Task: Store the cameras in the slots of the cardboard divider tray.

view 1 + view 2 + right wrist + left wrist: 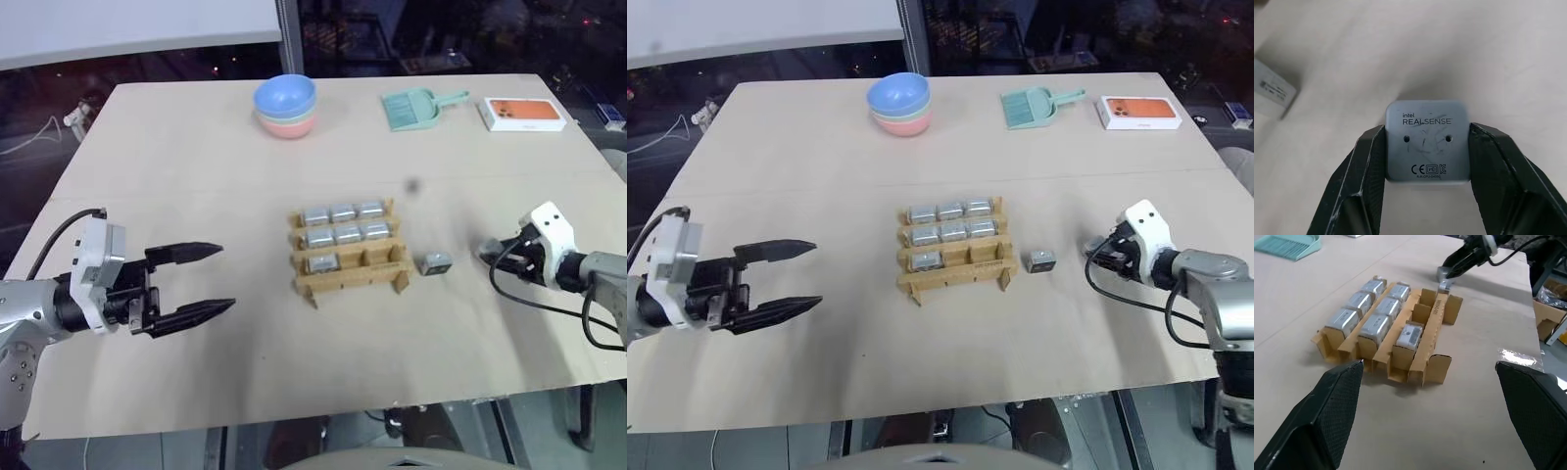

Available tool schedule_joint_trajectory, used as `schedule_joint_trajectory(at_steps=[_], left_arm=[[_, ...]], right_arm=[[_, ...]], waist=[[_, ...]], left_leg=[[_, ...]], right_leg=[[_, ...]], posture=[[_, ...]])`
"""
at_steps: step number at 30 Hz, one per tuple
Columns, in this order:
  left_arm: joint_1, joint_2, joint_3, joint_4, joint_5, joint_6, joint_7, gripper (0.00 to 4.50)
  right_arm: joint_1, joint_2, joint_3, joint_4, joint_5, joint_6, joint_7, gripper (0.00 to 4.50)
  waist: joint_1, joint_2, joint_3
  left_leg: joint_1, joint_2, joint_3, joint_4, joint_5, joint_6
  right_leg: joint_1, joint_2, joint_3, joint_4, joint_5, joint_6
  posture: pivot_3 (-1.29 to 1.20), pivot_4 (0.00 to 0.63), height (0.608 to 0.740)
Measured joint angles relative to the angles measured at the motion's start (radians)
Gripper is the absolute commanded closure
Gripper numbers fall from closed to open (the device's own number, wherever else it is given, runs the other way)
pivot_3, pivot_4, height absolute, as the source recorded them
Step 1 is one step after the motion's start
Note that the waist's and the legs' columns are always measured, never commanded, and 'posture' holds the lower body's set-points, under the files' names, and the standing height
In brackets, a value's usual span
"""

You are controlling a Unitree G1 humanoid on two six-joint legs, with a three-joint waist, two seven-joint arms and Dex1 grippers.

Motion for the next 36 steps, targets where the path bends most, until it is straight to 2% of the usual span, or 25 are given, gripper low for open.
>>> schedule_joint_trajectory(at_steps=[6,9,15,20,25,30,31,33,36], left_arm=[[-0.128,-0.048,-0.132,-0.031,-0.058,0.137,0.156,0.0],[-0.264,-0.115,-0.208,-0.045,-0.108,0.196,0.242,0.0],[-0.47,-0.262,-0.384,-0.048,-0.107,0.296,0.45,0.0],[-0.579,-0.377,-0.477,0.003,-0.112,0.37,0.524,0.0],[-0.65,-0.435,-0.514,0.092,-0.081,0.381,0.553,0.0],[-0.69,-0.439,-0.526,0.132,-0.062,0.381,0.529,0.0],[-0.69,-0.439,-0.526,0.137,-0.062,0.381,0.52,0.42],[-0.69,-0.439,-0.526,0.138,-0.062,0.381,0.511,0.72],[-0.689,-0.439,-0.526,0.139,-0.056,0.38,0.503,2.05]], right_arm=[[-0.091,-0.033,0.109,-0.051,-0.107,-0.297,0.079,2.61],[-0.169,-0.032,0.21,-0.066,-0.224,-0.493,0.091,2.61],[-0.307,0.069,0.291,-0.046,-0.367,-0.781,0.038,2.61],[-0.351,0.179,0.351,0.002,-0.468,-0.978,-0.04,2.61],[-0.352,0.267,0.409,0.003,-0.557,-1.065,-0.092,2.61],[-0.347,0.297,0.433,-0.002,-0.591,-1.085,-0.109,2.61],[-0.343,0.3,0.432,-0.002,-0.596,-1.085,-0.111,2.61],[-0.338,0.302,0.432,-0.002,-0.602,-1.085,-0.112,2.61],[-0.337,0.302,0.431,-0.005,-0.605,-1.085,-0.113,2.61]], waist=[[-0.005,0.0,0.0],[0.0,0.0,0.0],[0.002,-0.001,0.0],[0.001,-0.001,0.0],[0.001,-0.001,0.0],[0.0,-0.001,0.0],[0.0,-0.001,0.0],[0.0,-0.001,0.0],[0.0,-0.001,0.0]], left_leg=[[0.001,0.001,-0.002,0.0,0.0,0.0],[0.0,0.0,-0.001,0.001,0.0,0.0],[-0.001,-0.001,-0.002,0.002,0.001,-0.001],[-0.001,-0.001,-0.002,0.002,0.002,-0.003],[-0.001,-0.002,-0.001,0.002,0.003,-0.005],[-0.001,-0.002,-0.002,0.002,0.003,-0.005],[-0.001,-0.002,-0.002,0.002,0.003,-0.005],[-0.001,-0.002,-0.002,0.002,0.003,-0.005],[-0.001,-0.002,-0.002,0.002,0.003,-0.005]], right_leg=[[0.0,0.001,0.001,0.001,0.002,0.005],[0.0,0.001,0.001,0.001,0.005,0.001],[0.001,0.0,0.001,0.0,0.005,0.001],[0.0,0.0,0.001,0.001,0.005,0.001],[0.001,0.001,0.001,0.001,0.005,0.001],[0.001,0.0,0.001,0.001,0.005,0.001],[0.001,0.0,0.001,0.001,0.005,0.001],[0.001,0.0,0.001,0.001,0.005,0.001],[0.001,0.0,0.001,0.001,0.005,0.001]], posture=[[0.0,0.15,0.74],[0.0,0.15,0.74],[0.0,0.15,0.74],[0.0,0.15,0.74],[0.0,0.15,0.74],[0.0,0.15,0.74],[0.0,0.15,0.74],[0.0,0.15,0.74],[0.0,0.15,0.74]])
